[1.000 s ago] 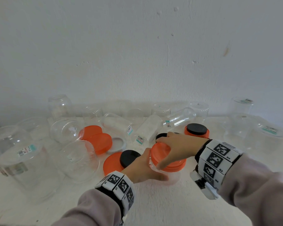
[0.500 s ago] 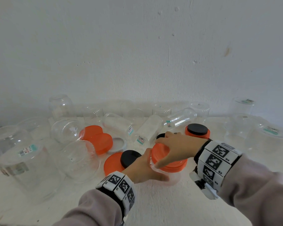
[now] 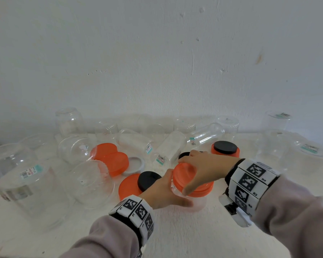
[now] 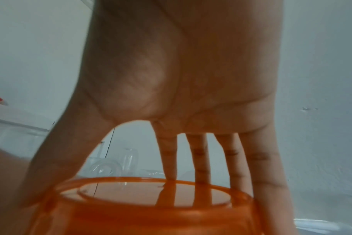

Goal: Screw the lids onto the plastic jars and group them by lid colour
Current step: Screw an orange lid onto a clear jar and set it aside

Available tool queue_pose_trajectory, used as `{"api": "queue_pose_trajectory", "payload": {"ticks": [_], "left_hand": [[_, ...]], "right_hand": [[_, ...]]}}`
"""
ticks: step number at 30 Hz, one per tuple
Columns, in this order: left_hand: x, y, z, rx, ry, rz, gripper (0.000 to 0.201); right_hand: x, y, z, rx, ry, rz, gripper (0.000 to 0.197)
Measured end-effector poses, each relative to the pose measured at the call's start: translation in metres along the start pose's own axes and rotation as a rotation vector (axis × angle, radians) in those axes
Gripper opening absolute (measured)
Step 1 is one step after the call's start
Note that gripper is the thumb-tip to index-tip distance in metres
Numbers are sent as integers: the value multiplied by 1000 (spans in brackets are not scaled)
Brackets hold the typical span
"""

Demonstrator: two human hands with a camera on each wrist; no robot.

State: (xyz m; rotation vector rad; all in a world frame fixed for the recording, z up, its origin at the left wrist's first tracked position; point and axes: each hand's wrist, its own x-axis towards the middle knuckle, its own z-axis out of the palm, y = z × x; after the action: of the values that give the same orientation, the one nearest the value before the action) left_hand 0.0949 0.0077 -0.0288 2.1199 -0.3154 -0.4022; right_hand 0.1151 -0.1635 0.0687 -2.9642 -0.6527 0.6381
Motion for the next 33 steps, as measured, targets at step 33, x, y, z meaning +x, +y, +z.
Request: {"api": "queue_pose_trajectory", "payload": {"ticks": [33], "left_hand": [[-1,0,4,-40,41,70,91]], "right_hand": [[-10,-20,37,-32,274,152,85]]}}
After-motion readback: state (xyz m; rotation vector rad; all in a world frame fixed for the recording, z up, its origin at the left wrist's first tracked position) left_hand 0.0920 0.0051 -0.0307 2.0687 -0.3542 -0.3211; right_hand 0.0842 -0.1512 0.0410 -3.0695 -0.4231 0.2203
